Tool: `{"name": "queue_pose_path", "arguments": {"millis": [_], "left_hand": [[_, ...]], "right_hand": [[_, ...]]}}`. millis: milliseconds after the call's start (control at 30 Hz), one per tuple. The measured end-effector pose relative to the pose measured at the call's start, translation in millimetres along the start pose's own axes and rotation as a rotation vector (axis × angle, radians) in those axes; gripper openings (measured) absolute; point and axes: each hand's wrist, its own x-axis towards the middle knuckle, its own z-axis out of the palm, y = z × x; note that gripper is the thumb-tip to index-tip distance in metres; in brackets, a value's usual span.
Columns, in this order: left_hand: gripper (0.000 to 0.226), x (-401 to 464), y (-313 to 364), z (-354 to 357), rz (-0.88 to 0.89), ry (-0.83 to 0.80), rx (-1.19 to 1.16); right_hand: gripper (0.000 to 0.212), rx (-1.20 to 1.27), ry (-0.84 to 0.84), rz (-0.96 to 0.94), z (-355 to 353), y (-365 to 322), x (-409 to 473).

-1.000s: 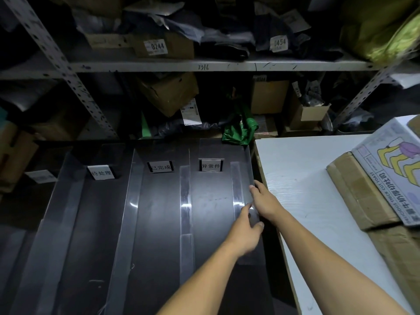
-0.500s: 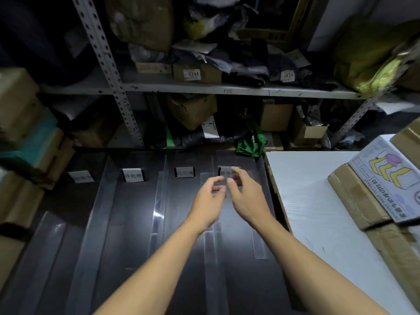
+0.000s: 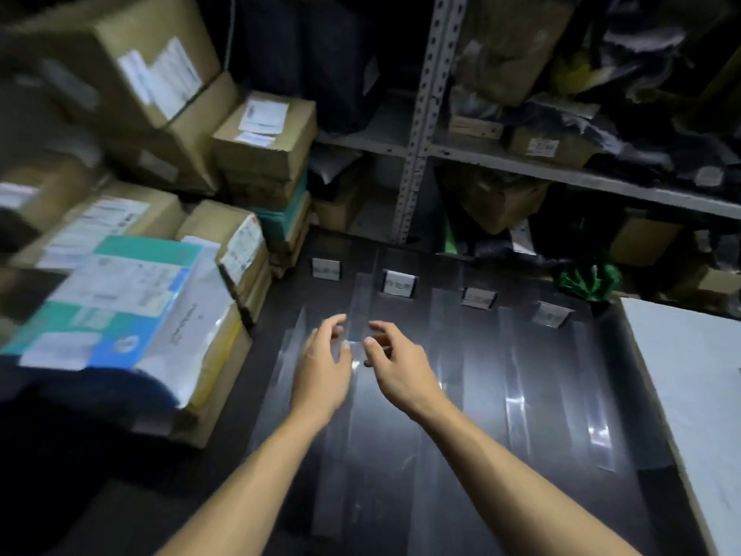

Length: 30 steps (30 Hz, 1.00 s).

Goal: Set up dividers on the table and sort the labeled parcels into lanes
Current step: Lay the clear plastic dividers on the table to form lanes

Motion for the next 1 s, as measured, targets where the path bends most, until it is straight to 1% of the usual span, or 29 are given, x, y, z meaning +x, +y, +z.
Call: {"name": "queue_pose_path", "arguments": {"millis": [67,100,133,200,267,300,367,433,567,700,800,900,1000], "left_hand": [[0.053,-7.6,-36.3,-27.6,-0.025,0.055,0.196],[0.061,-12.5,-52.9,-38.6,-0.081,0.029,0.269],[0.069,-16.7,-68.3,-48.2,-0.161,-0.029,0.292],[0.08,-22.7,-93.6,-61.8,-0.347,-0.196,0.23],[0.081,-28.3,-110.4,-71.4,-0.468,-0.383,0.188],[0.078,-31.9,-115.9,-74.5,-0.488,-0.457,0.182],[0.07,-39.6,-122.2,-78.5,-0.491,-0.506,0.18],[0.069,-43.8,-125.5,-80.7,-0.509,-0.479,0.168],[0.07,-42.4,-114.4,-85.1,-0.541,-0.352,0.174],[0.064,-38.0,-86.8,-87.1,-0.452,-0.266,0.197],[0.063,-37.7,-55.2,-84.3,-0.386,-0.198,0.21],[0.062,-36.9,-15.7,-80.3,-0.311,-0.126,0.192],[0.061,-34.1,31.7,-68.5,-0.217,-0.091,0.109]], "right_hand": [[0.041,-0.003,-0.077,0.047,41.9,-9.1,3.9],[0.043,-0.01,-0.125,0.083,61.2,-11.8,5.7],[0.045,-0.018,-0.173,0.124,79.5,-14.1,7.9],[0.052,-0.035,-0.249,0.207,110.2,-15.8,11.0],[0.058,-0.092,-0.312,0.263,133.1,-16.3,11.5],[0.06,-0.122,-0.341,0.281,141.6,-15.7,10.9],[0.061,-0.159,-0.378,0.31,152.7,-13.4,9.2],[0.062,-0.165,-0.403,0.331,159.9,-11.2,7.8],[0.064,-0.139,-0.412,0.34,166.4,-11.9,6.2],[0.063,-0.03,-0.338,0.295,156.2,-25.4,13.7],[0.06,0.098,-0.263,0.271,136.4,-41.5,17.5],[0.052,0.24,-0.191,0.214,106.4,-58.7,20.6],[0.05,0.3,-0.116,0.114,59.7,-72.3,21.0]]}}
